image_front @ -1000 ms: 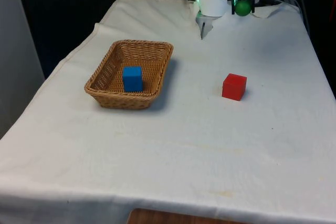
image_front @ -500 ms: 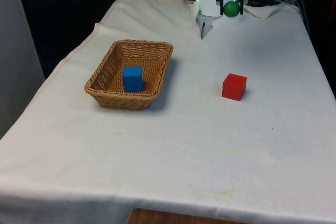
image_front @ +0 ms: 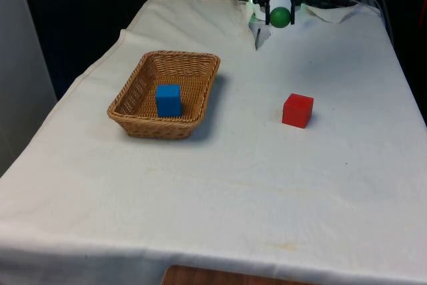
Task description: Place all non-red objects into the basket.
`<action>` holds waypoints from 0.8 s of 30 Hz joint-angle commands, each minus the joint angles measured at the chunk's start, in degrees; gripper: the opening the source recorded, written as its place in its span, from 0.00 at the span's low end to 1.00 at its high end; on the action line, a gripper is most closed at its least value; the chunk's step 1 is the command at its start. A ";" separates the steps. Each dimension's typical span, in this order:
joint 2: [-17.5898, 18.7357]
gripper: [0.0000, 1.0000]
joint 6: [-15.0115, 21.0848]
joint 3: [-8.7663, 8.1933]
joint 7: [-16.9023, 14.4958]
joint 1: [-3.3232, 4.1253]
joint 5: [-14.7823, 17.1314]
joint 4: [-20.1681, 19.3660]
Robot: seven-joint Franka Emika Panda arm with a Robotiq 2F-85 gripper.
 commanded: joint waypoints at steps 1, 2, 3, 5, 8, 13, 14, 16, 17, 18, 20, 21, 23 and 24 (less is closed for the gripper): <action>0.80 0.44 0.29 -0.29 -0.11 -0.17 -0.23 0.63; 1.15 0.44 0.29 -0.46 -0.23 -0.17 -0.17 0.97; 1.55 0.44 0.29 -0.63 -0.34 -0.17 -0.11 1.32; 1.95 0.44 0.11 -0.92 -0.52 0.00 0.00 1.78; 3.27 0.44 0.23 -1.38 -0.80 -0.17 0.00 3.09; 4.87 0.44 0.11 -2.23 -1.09 -0.06 0.00 4.70; 5.56 0.44 0.29 -2.41 -1.43 -0.17 0.17 5.27; 6.25 0.44 0.29 -2.75 -1.60 -0.17 0.23 5.96; 6.59 0.44 0.34 -2.92 -1.72 -0.17 0.29 6.30; 7.28 0.44 0.34 -3.27 -1.83 -0.17 0.34 6.88; 7.16 0.44 0.11 -3.32 -1.55 -0.06 0.00 6.88; 7.85 0.44 0.40 -3.61 -2.01 -0.23 0.40 7.39; 8.77 0.44 0.57 -4.24 -2.29 -0.23 0.46 7.96; 8.77 0.44 0.57 -4.24 -2.29 -0.23 0.46 7.96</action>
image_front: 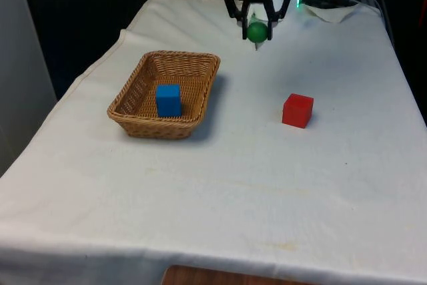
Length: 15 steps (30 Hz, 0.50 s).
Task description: Place all non-red objects into the basket.
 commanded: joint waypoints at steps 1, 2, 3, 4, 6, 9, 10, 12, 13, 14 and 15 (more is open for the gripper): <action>0.63 0.44 0.40 -0.40 -0.63 -0.17 0.52 0.40; 0.23 0.44 0.06 -0.29 -0.11 0.00 0.00 0.17; 0.86 0.44 0.40 -0.63 -0.69 -0.17 0.52 0.57; 1.09 0.44 0.40 -0.86 -0.74 -0.17 0.52 0.74; 1.43 0.44 0.29 -1.38 -0.86 -0.17 0.52 1.03; 1.95 0.44 0.11 -2.41 -0.92 -0.23 0.46 1.43; 1.83 0.44 0.11 -2.35 -0.52 0.00 0.06 1.26; 2.18 0.44 0.11 -2.86 -0.97 -0.23 0.40 1.55; 2.41 0.44 0.06 -3.38 -0.97 -0.23 0.40 1.66; 2.46 0.44 0.06 -3.61 -0.97 -0.17 0.40 1.72; 2.58 0.44 0.06 -3.84 -1.03 -0.23 0.46 1.72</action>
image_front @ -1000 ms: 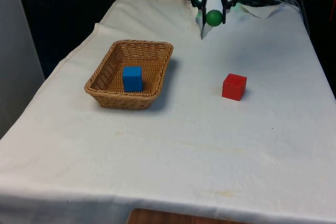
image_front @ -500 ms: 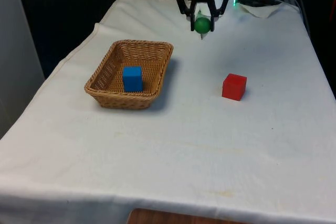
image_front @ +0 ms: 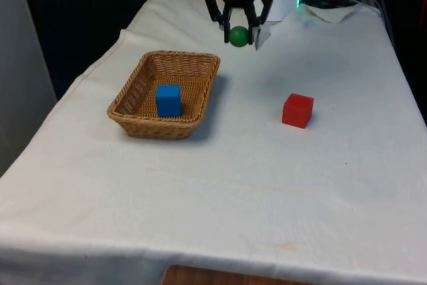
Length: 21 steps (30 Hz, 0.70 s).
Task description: Place all non-red objects into the basket.
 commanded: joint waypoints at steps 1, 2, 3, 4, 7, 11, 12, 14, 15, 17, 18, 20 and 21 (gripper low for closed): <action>0.46 0.44 -0.06 -0.23 -0.46 -0.29 0.34 0.34; 0.57 0.44 -0.06 -0.52 -0.46 -0.29 0.34 0.40; 0.29 0.44 0.00 -0.52 -0.06 -0.06 0.00 0.17; 0.63 0.44 -0.06 -0.74 -0.52 -0.29 0.34 0.46; 1.15 0.44 0.00 -1.83 -0.63 -0.29 0.40 0.74; 1.32 0.44 0.00 -2.69 -0.29 -0.06 0.00 0.74; 1.55 0.44 0.00 -2.81 -0.74 -0.29 0.40 0.97; 1.89 0.44 0.06 -3.55 -0.80 -0.29 0.46 1.09; 2.01 0.44 0.06 -3.84 -0.86 -0.34 0.46 1.15; 2.29 0.44 0.06 -4.35 -0.92 -0.34 0.46 1.32; 2.41 0.44 0.06 -4.64 -0.97 -0.34 0.52 1.38; 2.29 0.44 0.00 -4.81 -0.52 -0.06 0.00 1.32; 2.75 0.44 0.17 -5.21 -1.15 -0.40 0.57 1.55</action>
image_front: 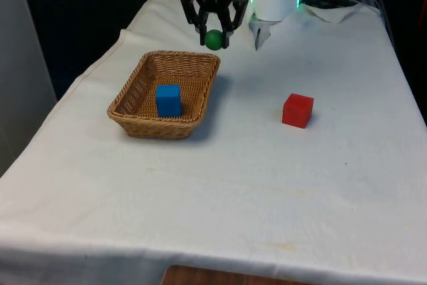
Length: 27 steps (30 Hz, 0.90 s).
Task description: Place all non-red objects into the basket.
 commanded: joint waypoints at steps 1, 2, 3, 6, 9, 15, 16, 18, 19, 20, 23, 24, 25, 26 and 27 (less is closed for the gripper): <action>0.46 0.44 0.23 -0.29 -0.69 -0.29 0.63 0.29; 0.63 0.44 0.23 -0.57 -0.80 -0.29 0.69 0.34; 0.80 0.44 0.29 -0.86 -0.86 -0.29 0.69 0.46; 1.15 0.44 0.00 -1.66 -0.46 0.00 0.11 0.63; 2.12 0.44 0.46 -2.35 -1.43 -0.34 1.03 1.03; 3.78 0.44 1.38 -3.55 -2.06 -0.46 1.72 1.55; 4.07 0.44 1.66 -3.67 -2.23 -0.52 1.95 1.60; 4.87 0.44 2.46 -3.95 -2.58 -0.63 2.52 1.66; 5.21 0.44 2.81 -4.13 -2.81 -0.63 2.86 1.72; 6.02 0.44 3.72 -4.35 -3.32 -0.69 3.61 1.78; 6.76 0.44 4.35 -4.58 -3.84 -0.74 4.41 1.95; 7.16 0.44 4.87 -4.64 -4.13 -0.74 4.93 1.95; 7.51 0.44 5.33 -4.76 -4.41 -0.80 5.33 1.95; 8.19 0.44 6.13 -4.87 -4.93 -0.86 6.19 2.01; 8.19 0.44 6.13 -4.87 -4.93 -0.86 6.19 2.01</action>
